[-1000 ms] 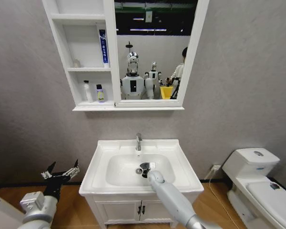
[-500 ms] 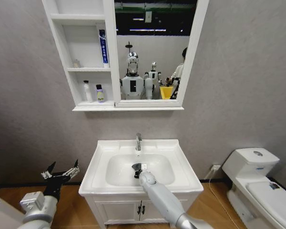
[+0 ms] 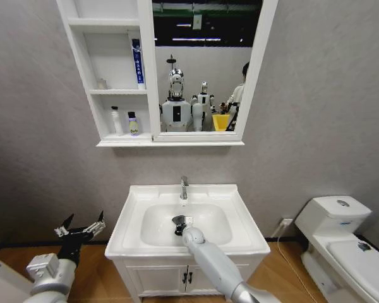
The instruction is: Move facial cleanser and shampoo from washbasin to cabinet, then wipe washbasin with towel.
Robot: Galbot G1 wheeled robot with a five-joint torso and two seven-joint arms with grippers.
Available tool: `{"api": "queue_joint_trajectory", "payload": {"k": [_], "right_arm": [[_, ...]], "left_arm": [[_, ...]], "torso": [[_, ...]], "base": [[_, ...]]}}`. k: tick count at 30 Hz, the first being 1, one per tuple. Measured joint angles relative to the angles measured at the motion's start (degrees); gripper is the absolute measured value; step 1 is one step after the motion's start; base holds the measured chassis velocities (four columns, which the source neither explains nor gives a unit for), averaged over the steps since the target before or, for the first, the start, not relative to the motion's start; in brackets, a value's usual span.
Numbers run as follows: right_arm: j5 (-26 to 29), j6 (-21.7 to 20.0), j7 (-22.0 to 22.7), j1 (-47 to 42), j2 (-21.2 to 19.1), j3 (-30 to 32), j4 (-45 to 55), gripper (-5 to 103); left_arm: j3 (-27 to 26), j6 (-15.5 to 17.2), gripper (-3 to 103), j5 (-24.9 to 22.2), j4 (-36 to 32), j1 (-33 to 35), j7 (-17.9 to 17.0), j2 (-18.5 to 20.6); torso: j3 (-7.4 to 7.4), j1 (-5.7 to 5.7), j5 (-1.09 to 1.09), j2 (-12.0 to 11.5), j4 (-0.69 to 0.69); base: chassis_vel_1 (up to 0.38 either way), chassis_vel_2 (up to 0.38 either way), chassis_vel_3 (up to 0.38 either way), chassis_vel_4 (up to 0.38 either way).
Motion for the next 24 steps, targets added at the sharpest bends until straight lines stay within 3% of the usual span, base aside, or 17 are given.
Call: {"api": "queue_joint_trajectory", "payload": {"k": [15,24], "right_arm": [[3.68,-3.47,6.58,-3.24,-6.36,2.11,9.01,7],[3.39,-4.32,8.95,-5.74,-7.79,3.46,12.35,7]], "left_arm": [[0.00,0.00,100,0.00,0.00,0.00,0.00,0.00],[0.00,0.00,100,0.00,0.00,0.00,0.00,0.00]], "torso": [[0.00,0.00,0.00,0.00,-0.01],[-0.01,0.00,0.00,0.01,-0.01]], "base": [[0.000,0.000,0.000,0.000],[0.000,0.000,0.000,0.000]]}}
